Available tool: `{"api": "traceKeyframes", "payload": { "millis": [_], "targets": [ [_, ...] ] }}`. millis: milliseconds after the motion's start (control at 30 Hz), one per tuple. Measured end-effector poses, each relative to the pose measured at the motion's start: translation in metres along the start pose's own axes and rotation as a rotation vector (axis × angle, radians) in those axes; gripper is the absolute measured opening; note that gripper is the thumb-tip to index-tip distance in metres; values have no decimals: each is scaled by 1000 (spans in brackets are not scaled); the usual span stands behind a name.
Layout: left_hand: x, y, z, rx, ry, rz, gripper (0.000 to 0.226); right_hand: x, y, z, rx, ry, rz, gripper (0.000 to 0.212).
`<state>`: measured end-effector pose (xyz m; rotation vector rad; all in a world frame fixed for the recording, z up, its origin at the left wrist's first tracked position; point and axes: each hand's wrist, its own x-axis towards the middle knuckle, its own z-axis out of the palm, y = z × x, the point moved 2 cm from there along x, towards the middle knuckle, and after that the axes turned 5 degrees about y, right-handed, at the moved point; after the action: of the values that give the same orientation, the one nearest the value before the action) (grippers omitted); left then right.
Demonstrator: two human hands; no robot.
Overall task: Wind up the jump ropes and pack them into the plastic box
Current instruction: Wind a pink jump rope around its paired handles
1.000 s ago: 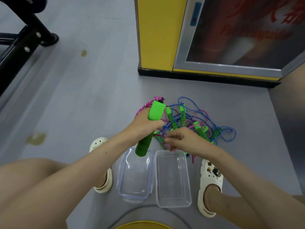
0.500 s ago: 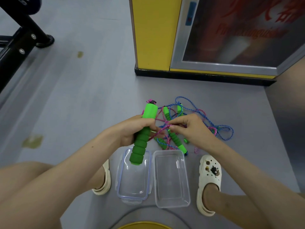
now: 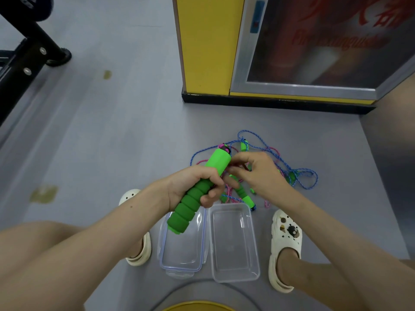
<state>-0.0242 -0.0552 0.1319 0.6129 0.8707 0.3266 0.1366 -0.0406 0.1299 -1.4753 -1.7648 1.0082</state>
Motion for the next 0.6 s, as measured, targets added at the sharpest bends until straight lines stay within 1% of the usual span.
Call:
{"api": "traceKeyframes", "payload": {
  "millis": [67,133,200,233,267,333,400,433,467,533,600],
  "targets": [
    [1,0,0,-109,-116,59,28,-1,-2,2,2,-27,-1,10],
    [1,2,2,-220,-231,111,37,-1,1,5,-79,-65,24,17],
    [0,7,4,-320,-283,166,46,-2,10,10,-234,-172,71,23],
    [0,10,4,-354,-275,206,50,-5,14,13,-299,-244,91,24],
    [-1,13,5,-375,-236,246,55,-8,19,16,-341,-309,103,23],
    [-2,19,5,-391,-84,303,65,-13,22,20,-369,-389,107,18],
    [-2,25,0,-420,65,355,65,-15,21,21,-370,-434,106,18],
    [-3,27,-4,-448,110,381,64,-17,19,21,-383,-461,115,17],
    [-4,29,-8,-478,144,400,65,-17,22,20,-424,-497,135,17],
    [-6,31,-16,-493,189,420,71,-22,30,19,-587,-589,188,18],
    [-9,31,-19,-466,176,418,72,-26,37,21,-711,-650,261,24]
  ]
}}
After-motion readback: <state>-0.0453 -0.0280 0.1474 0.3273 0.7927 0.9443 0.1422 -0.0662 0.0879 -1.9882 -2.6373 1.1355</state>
